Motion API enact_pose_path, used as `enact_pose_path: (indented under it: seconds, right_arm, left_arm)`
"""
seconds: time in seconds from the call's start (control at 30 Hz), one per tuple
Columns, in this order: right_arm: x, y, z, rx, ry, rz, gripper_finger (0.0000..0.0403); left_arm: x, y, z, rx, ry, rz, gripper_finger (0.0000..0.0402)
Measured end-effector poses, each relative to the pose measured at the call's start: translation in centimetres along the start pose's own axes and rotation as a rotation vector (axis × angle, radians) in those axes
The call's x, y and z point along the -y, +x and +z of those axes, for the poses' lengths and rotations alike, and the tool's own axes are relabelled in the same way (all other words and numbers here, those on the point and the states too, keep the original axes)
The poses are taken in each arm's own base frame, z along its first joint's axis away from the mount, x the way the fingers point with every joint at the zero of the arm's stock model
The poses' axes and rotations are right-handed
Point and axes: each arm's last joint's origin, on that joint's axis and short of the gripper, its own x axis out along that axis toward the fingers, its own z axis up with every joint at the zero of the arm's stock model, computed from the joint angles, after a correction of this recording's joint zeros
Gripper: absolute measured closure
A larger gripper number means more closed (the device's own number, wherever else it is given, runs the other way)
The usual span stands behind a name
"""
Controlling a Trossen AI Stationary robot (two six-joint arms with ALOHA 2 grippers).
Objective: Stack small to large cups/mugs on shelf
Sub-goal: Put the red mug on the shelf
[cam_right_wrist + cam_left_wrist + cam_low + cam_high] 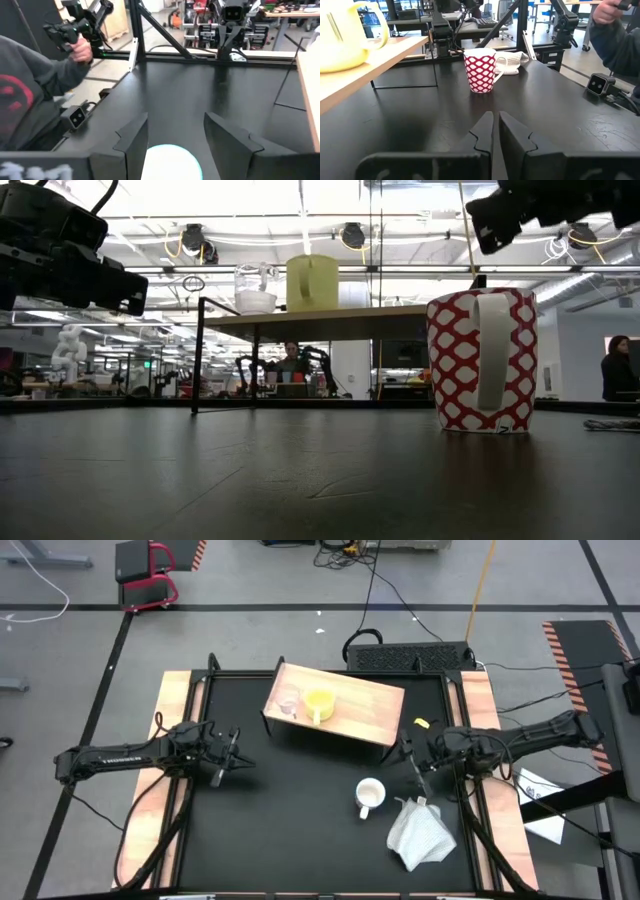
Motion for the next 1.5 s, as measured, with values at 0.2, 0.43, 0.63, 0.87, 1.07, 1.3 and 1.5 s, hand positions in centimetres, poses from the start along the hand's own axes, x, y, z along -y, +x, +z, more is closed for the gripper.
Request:
enact_pose_path:
  seconds: [0.2, 0.43, 0.63, 0.87, 1.07, 1.3, 1.5]
  right_arm:
    - [-0.5, 0.8, 2.7, -0.125, -0.007, -0.023, 0.0219]
    - [-0.3, 2.4, 5.2, -0.323, -0.004, -0.054, 0.022]
    - [-0.1, 3.5, 5.6, -0.448, 0.002, -0.083, 0.022]
    - [0.1, 5.5, 5.9, -0.489, 0.055, -0.097, 0.022]
    - [0.4, 7.2, 5.4, -0.64, 0.074, -0.106, 0.022]
    - [0.5, 8.2, 5.1, -0.684, 0.097, -0.082, 0.022]
    - [0.2, 8.6, 4.4, -0.74, 0.133, -0.058, 0.022]
  left_arm:
    - [0.0, 0.0, 0.0, 0.0, 0.0, -0.001, 0.0369]
    - [0.0, 0.0, 0.0, 0.0, 0.007, -0.001, 0.0369]
    - [0.0, 0.0, 0.0, -0.001, 0.018, -0.001, 0.0369]
    - [0.0, 0.0, 0.0, -0.002, 0.022, -0.002, 0.0369]
    - [0.0, 0.0, -0.1, -0.005, 0.022, -0.002, 0.0369]
    - [0.0, 0.0, -0.1, -0.007, 0.021, -0.003, 0.0369]
    - [0.0, 0.0, -0.1, -0.007, 0.021, -0.003, 0.0369]
